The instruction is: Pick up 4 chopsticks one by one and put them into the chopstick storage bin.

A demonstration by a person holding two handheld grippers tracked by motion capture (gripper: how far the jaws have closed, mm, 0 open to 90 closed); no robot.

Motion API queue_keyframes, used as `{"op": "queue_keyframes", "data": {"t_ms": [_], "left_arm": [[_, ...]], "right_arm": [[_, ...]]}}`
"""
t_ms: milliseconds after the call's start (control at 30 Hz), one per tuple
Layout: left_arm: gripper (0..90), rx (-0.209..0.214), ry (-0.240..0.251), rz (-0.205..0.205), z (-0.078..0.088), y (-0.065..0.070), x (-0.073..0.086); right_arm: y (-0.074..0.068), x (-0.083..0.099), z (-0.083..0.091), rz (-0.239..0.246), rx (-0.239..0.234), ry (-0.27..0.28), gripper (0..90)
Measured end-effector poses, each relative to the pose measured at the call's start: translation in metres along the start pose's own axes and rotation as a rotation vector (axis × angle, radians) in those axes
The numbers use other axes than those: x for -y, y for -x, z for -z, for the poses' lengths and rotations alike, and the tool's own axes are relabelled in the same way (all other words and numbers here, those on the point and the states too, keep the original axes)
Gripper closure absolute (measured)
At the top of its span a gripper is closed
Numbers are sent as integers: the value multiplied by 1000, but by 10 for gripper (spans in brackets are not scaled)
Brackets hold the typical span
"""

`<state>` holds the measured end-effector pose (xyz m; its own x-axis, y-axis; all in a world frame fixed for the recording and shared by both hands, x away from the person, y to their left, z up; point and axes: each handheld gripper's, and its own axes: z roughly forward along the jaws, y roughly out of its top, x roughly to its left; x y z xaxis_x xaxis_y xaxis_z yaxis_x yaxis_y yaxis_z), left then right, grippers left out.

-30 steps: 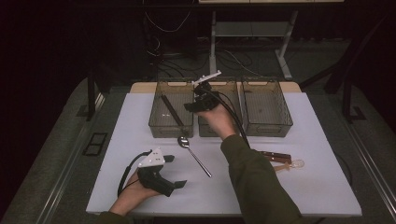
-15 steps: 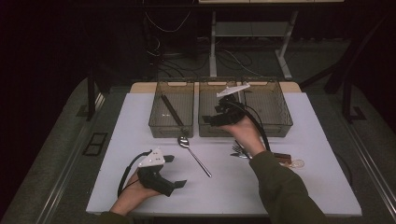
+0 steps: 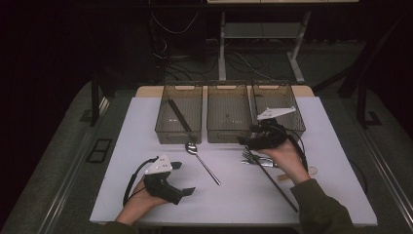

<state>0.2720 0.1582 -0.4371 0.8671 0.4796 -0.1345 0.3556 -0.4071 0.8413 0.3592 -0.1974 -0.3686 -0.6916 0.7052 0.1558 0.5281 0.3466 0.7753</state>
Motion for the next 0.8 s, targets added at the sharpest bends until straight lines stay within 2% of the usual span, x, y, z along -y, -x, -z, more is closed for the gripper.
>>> {"op": "queue_keyframes", "data": {"t_ms": [133, 267, 467, 633, 800], "left_arm": [[0, -1, -5, 3, 0, -1, 1], [0, 0, -10, 0, -1, -1, 1], [0, -11, -6, 11, 1, -2, 3], [0, -18, -14, 3, 2, -2, 1], [0, -22, -2, 7, 4, -2, 1]], "right_arm": [[4, 23, 13, -20, -4, 3, 284], [8, 42, 23, -25, 4, -23, 285], [7, 68, 43, -29, 11, -25, 285], [8, 92, 60, -37, 18, -45, 300], [7, 112, 74, -60, 17, -59, 341]]}}
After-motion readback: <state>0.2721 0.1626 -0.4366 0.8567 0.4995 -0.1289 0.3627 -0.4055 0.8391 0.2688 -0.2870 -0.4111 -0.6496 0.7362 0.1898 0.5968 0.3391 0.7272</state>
